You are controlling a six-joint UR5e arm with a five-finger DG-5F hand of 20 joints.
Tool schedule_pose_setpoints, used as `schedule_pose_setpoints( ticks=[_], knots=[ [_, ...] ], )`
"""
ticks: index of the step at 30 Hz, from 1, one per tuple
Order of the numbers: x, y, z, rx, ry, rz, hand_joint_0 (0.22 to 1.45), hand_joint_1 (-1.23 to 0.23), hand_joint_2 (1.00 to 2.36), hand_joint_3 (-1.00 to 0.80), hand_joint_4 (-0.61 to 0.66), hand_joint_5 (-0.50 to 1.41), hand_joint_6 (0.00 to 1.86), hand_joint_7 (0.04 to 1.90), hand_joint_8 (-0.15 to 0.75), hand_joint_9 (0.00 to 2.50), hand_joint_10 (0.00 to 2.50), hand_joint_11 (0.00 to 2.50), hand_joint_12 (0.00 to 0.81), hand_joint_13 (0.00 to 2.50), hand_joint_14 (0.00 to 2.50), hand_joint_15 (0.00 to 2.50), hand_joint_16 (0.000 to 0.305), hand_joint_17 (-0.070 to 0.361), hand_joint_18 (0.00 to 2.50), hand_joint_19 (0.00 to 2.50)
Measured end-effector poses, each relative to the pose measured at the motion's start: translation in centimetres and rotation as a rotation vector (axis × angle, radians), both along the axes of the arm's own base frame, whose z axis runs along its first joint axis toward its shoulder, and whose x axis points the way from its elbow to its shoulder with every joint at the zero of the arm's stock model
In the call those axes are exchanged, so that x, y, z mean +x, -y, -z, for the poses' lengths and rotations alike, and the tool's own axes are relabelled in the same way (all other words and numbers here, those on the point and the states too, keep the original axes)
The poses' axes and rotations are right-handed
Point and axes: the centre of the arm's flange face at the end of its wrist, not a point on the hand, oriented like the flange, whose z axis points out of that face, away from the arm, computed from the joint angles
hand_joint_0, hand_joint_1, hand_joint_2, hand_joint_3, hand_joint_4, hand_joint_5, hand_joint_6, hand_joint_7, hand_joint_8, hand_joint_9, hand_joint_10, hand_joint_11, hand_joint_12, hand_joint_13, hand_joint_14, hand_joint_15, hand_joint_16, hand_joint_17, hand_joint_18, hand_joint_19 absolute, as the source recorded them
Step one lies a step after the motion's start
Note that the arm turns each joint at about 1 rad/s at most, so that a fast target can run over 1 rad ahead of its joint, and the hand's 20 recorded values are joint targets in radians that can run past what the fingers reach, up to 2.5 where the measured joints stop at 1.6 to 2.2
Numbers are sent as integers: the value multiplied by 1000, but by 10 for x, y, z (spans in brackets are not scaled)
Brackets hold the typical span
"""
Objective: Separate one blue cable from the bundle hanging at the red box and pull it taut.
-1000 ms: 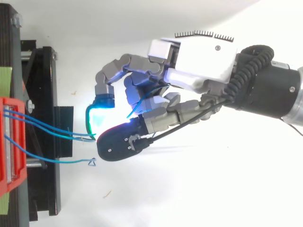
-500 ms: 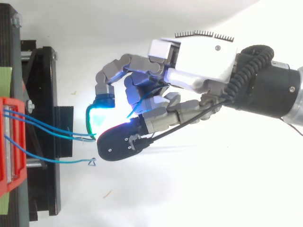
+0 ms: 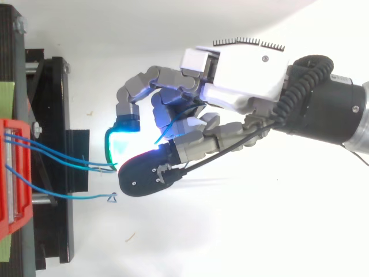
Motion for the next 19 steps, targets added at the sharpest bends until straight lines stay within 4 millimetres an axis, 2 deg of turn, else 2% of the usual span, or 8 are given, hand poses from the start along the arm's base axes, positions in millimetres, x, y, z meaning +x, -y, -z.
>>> schedule_pose_setpoints(
  ticks=[19],
  knots=[
    [0,0,0,0,0,0,718,-836,1010,42,-128,-180,940,1223,306,565,2500,1658,359,919,2500,1664,44,99,1255,921]
  ],
)
